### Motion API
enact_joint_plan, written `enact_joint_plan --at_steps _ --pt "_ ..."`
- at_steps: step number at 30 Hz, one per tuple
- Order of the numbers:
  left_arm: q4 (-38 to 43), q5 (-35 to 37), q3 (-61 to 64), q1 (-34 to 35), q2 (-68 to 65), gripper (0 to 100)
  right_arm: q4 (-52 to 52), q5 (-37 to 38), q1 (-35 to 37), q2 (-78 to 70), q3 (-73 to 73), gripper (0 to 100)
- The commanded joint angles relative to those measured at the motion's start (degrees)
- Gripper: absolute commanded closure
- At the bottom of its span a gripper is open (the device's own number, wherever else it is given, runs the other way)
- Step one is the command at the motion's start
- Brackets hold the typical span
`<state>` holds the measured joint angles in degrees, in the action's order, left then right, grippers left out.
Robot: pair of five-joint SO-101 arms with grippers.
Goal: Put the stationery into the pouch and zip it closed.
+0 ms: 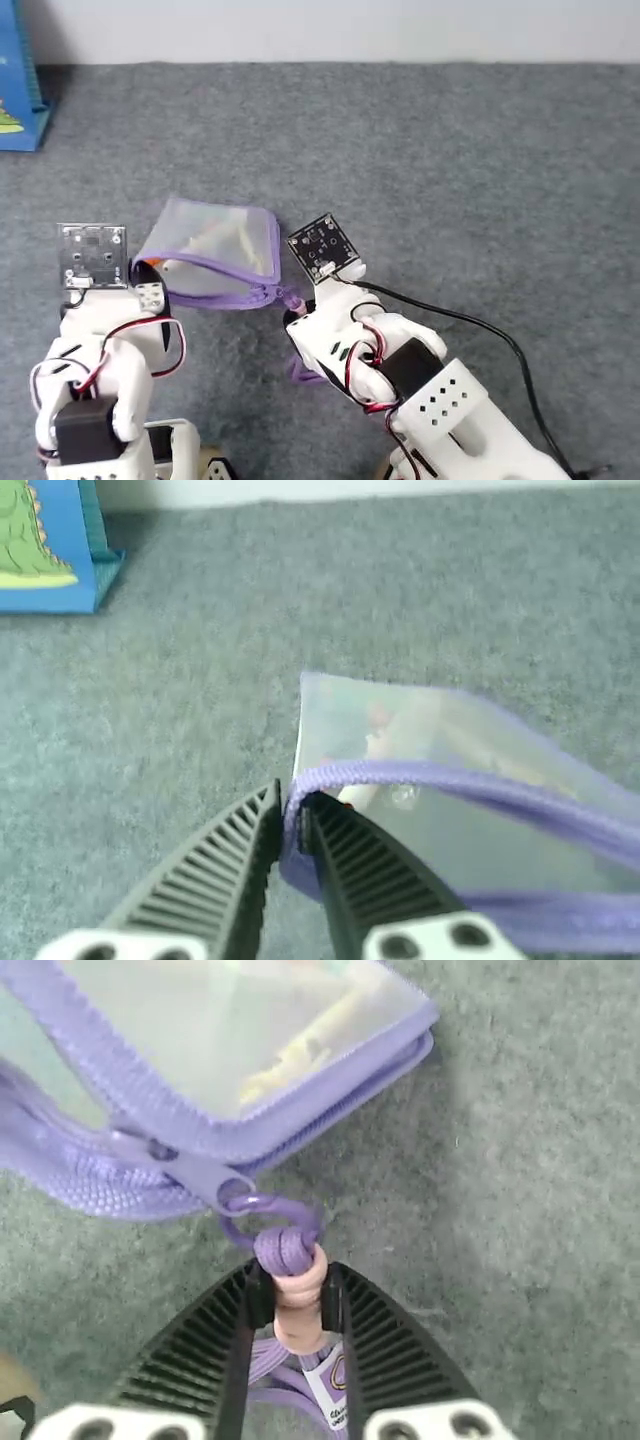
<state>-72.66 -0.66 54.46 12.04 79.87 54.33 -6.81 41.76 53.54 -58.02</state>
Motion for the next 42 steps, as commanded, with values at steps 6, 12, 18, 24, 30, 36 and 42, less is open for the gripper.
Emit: enact_joint_plan --at_steps 6,12,18,24,30,36,42 --pt "3.34 0.53 -6.46 -12.84 -7.47 85 3.82 -0.62 -0.57 3.38 2.37 99.1" --pt "3.60 2.29 -16.75 -21.45 -20.92 81 10.15 -3.16 -0.57 17.80 0.88 99.1" --pt "7.65 8.88 -24.92 -27.87 -30.77 72 10.15 -3.08 -0.57 29.93 -4.66 99.1" --pt "15.21 8.97 -28.18 -31.91 -39.47 72 10.51 -3.08 -4.00 31.52 -4.75 99.1" --pt "17.93 8.79 -34.51 -34.37 -50.20 72 9.36 -3.08 -5.85 30.20 -5.63 99.1" --pt "17.76 8.70 -37.76 -35.52 -54.59 72 9.27 -3.16 -6.20 30.02 -5.71 99.1" --pt "10.20 8.62 -39.78 -29.80 -47.56 72 6.81 -3.52 -12.26 30.46 -5.71 99.1"
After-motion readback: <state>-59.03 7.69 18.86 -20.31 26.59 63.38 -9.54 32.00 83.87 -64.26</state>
